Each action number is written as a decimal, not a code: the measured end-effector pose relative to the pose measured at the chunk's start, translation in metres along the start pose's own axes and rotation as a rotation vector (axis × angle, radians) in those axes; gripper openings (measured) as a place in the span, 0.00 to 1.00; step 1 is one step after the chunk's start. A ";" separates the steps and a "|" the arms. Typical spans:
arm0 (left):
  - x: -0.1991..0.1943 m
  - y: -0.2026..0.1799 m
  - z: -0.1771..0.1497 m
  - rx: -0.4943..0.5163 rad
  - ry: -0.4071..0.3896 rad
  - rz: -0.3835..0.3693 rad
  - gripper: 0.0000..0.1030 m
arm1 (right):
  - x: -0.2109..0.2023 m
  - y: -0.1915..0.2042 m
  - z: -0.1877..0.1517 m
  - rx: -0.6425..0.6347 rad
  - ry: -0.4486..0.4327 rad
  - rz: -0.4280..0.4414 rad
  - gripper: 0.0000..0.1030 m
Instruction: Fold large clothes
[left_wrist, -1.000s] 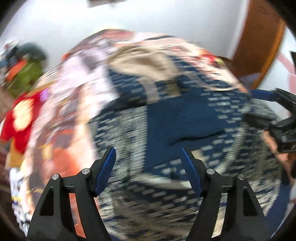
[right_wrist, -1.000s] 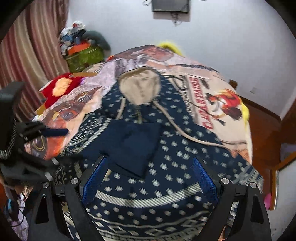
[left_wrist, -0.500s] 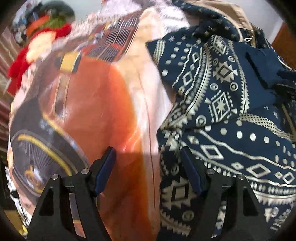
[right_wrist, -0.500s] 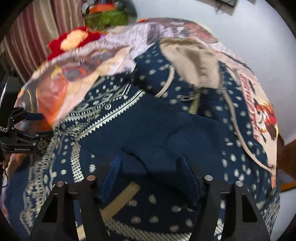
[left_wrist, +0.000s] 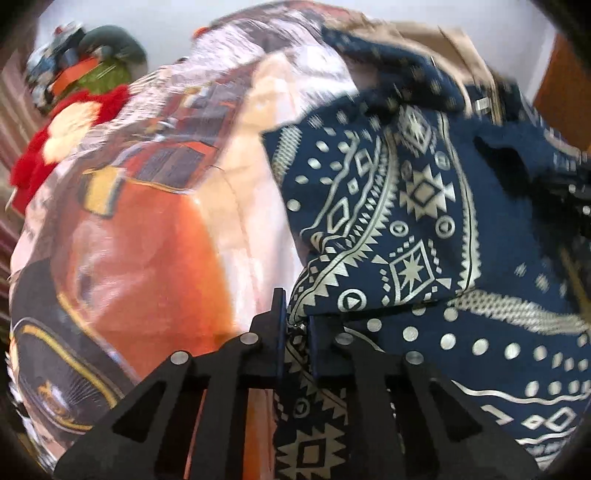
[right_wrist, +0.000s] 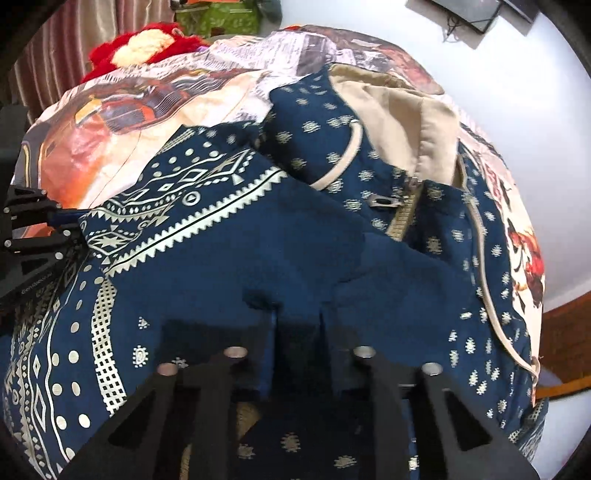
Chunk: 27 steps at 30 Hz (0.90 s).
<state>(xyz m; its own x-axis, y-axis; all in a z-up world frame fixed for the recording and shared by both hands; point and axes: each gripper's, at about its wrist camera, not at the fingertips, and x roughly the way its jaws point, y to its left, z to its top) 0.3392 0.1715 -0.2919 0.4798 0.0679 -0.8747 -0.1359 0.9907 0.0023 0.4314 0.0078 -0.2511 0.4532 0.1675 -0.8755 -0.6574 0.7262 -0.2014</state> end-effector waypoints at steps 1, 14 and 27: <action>-0.005 0.006 0.001 -0.015 -0.015 -0.004 0.10 | -0.003 -0.005 -0.001 0.025 -0.010 0.013 0.10; -0.011 0.013 -0.013 -0.062 0.046 0.046 0.10 | -0.089 -0.091 -0.038 0.333 -0.187 0.008 0.08; 0.005 0.009 -0.013 -0.027 0.093 0.100 0.16 | -0.085 -0.153 -0.115 0.622 -0.074 0.056 0.09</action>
<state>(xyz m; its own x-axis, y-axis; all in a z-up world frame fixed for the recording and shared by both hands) 0.3295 0.1791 -0.3027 0.3804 0.1540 -0.9119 -0.2027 0.9760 0.0803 0.4243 -0.1947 -0.1968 0.4828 0.2462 -0.8404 -0.2181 0.9632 0.1568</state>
